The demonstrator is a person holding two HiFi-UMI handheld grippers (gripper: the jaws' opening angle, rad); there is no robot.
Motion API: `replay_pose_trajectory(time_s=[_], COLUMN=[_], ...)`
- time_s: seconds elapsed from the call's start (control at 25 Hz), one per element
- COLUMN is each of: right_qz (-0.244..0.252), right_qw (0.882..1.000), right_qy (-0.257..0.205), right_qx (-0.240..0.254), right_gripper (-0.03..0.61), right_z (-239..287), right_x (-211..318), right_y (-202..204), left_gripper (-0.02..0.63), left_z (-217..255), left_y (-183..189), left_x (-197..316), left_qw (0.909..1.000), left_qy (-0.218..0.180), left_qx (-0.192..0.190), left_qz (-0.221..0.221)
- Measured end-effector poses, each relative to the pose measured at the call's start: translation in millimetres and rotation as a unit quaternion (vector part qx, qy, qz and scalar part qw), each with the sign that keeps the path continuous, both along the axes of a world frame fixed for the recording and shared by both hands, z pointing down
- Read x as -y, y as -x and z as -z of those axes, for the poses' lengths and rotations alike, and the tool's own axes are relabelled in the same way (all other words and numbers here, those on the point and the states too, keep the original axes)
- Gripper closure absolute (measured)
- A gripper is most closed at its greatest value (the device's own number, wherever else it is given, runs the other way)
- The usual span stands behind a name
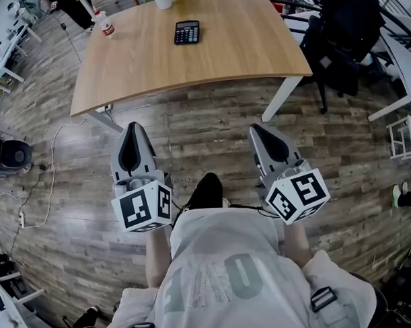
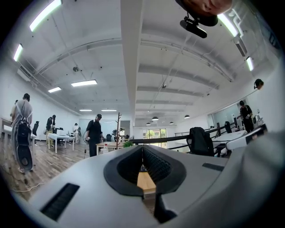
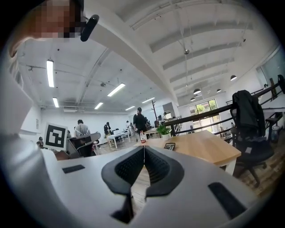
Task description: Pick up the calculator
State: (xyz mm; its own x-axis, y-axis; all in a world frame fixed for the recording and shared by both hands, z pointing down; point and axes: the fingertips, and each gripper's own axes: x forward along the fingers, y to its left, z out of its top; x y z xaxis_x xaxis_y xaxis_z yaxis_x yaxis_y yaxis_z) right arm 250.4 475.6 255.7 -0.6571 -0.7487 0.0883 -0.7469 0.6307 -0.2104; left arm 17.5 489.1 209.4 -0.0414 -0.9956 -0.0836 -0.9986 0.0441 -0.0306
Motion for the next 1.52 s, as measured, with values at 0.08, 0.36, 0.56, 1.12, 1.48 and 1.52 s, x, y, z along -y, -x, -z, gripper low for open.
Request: replay_pose_trajectory(time_s=[0.08,0.36,0.56,1.12,1.48,1.52], right_qz=[-0.001,0.002,-0.011,0.017,0.005,0.009], right_qw=[1.0,1.0,1.0,0.998,1.0,1.0], right_qy=[0.005,-0.005,0.0,0.002,0.012,0.009], right_qx=[-0.007,-0.015,-0.026,-0.064,-0.013,0.011], right_gripper=[0.56,0.56,0.56,0.56,0.56,0.56], right_z=[-4.3,-30.8,-55.5,-7.6,17.3,22.5], right_x=[4.5,49.5,113.5,321.7,443.8,451.4], right_y=[-2.0,-0.2,11.1,117.2,142.7,144.4], left_gripper=[0.604,0.604,0.604,0.604,0.604,0.604], left_z=[-4.0,-18.7,-43.1,-17.5,20.1,22.9], left_y=[2.6,7.7,12.2,94.3,114.2,117.4], left_x=[7.1,52.5,112.5,333.3,462.1,471.0], left_qw=[0.9999,0.9994,0.9997,0.9989,0.9973,0.9972], left_qy=[0.001,-0.025,-0.018,-0.013,-0.038,-0.041], left_qx=[-0.013,-0.023,-0.009,-0.03,0.005,0.0], left_qz=[0.004,-0.001,-0.011,-0.035,-0.062,-0.063])
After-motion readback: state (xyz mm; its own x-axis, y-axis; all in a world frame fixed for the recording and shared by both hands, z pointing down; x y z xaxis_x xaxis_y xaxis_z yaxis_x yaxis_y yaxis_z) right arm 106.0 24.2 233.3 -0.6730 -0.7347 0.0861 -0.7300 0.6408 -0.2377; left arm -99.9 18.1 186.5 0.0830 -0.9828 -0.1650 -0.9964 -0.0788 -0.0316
